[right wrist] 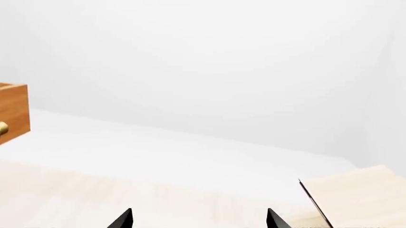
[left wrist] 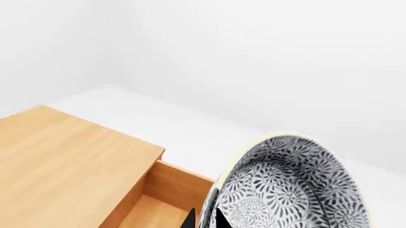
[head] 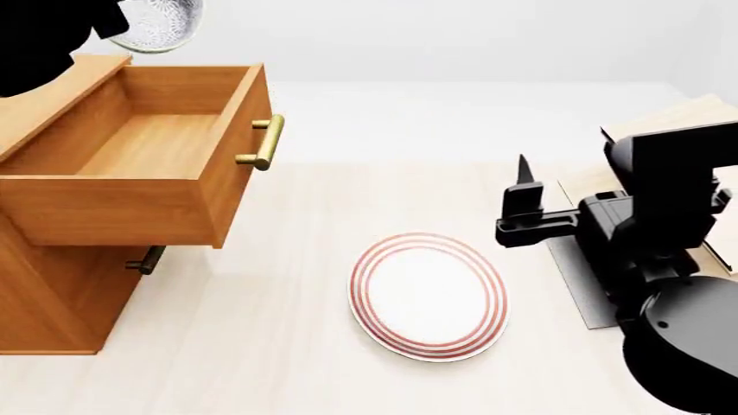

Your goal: Open the top drawer of the cabinet and put the bowl in it.

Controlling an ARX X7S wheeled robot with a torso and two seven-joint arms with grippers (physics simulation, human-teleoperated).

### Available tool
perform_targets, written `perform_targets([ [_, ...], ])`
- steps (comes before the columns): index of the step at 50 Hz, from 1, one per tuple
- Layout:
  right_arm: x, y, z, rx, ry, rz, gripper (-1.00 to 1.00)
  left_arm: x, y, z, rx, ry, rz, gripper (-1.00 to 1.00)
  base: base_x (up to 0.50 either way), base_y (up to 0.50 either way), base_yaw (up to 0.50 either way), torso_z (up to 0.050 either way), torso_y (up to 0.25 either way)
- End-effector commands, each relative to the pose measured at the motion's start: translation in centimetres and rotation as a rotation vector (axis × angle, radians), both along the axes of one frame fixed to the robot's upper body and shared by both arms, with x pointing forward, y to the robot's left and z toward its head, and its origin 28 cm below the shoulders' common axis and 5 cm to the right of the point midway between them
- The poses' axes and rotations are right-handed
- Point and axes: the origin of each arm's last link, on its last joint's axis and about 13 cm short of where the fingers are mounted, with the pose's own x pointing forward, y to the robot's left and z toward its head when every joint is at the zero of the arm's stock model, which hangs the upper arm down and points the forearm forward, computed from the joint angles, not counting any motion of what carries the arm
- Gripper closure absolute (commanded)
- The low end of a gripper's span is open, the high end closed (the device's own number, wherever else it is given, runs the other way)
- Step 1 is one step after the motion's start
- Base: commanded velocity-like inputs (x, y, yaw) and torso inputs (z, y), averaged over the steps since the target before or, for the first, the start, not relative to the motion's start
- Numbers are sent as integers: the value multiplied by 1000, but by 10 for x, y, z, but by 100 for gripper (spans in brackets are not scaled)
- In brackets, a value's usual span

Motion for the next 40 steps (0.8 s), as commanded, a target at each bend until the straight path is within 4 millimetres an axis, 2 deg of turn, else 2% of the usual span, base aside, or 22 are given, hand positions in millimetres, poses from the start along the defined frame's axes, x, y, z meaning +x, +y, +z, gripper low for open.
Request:
perform_targets([
  [1,4,1,-3,-2,11,0,-100,10,10,-17,-5,24,61,100,0,0,0,0,10],
  [17,6,3,-6,-3,22,4,-100,24,16,-48,-24,78,112,100,0,0,0,0,0],
  [40,7,6,-5,-9,26,10,-100,35,23,-76,-54,133,161,100,0,0,0,0,0],
])
